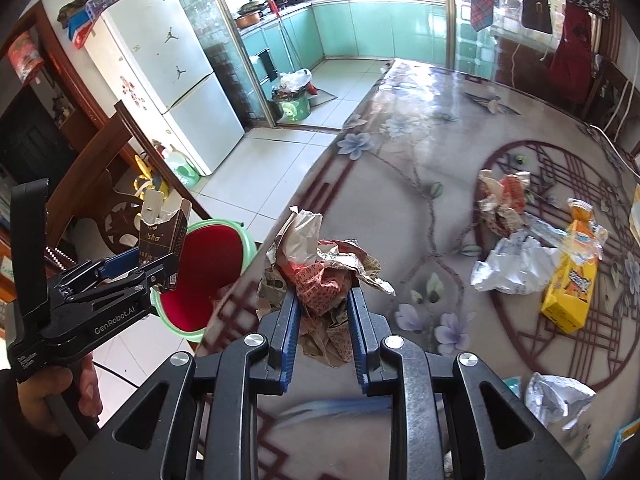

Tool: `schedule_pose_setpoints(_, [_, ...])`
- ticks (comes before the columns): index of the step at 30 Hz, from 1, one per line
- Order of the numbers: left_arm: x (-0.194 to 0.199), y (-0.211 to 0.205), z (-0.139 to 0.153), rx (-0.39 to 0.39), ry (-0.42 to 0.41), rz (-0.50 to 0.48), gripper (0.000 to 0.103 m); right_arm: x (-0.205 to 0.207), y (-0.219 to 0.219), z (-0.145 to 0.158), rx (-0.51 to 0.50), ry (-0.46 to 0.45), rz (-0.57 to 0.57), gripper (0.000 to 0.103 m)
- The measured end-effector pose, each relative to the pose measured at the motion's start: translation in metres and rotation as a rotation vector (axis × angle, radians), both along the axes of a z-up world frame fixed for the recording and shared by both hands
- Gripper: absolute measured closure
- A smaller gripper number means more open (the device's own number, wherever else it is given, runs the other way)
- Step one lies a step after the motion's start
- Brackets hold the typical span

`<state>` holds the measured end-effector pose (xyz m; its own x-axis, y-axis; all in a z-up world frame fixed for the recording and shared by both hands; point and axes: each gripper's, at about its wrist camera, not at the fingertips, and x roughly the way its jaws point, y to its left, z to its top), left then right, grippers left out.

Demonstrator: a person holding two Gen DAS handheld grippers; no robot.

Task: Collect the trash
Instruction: 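Carry the Baisha pack and crumpled paper over the red bin with both tools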

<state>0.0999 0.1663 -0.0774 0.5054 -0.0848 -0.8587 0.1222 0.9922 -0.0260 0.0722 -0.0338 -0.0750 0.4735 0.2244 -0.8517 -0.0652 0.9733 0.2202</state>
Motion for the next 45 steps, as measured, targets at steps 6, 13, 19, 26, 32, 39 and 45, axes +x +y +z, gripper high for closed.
schedule_pose_setpoints(6, [0.010, 0.042, -0.011, 0.011, 0.027, 0.071, 0.057, 0.026, 0.048, -0.013, 0.035, 0.014, 0.064, 0.082])
schedule_pose_setpoints(13, [0.020, 0.095, -0.025, 0.014, 0.064, 0.162, 0.057, 0.056, 0.112, -0.030, 0.052, 0.038, 0.162, 0.082])
schedule_pose_setpoints(19, [0.027, 0.124, -0.033, 0.005, 0.088, 0.201, 0.057, 0.071, 0.150, -0.040, 0.047, 0.057, 0.203, 0.082])
schedule_pose_setpoints(26, [0.036, 0.137, -0.039, -0.013, 0.104, 0.191, 0.057, 0.080, 0.166, -0.045, 0.035, 0.075, 0.205, 0.082])
schedule_pose_setpoints(32, [0.044, 0.142, -0.042, -0.024, 0.113, 0.176, 0.057, 0.085, 0.173, -0.046, 0.028, 0.087, 0.199, 0.081])
schedule_pose_setpoints(39, [0.050, 0.144, -0.045, -0.029, 0.119, 0.157, 0.057, 0.089, 0.179, -0.049, 0.029, 0.096, 0.188, 0.081])
schedule_pose_setpoints(45, [0.053, 0.146, -0.045, -0.032, 0.120, 0.155, 0.057, 0.092, 0.183, -0.052, 0.031, 0.103, 0.181, 0.081])
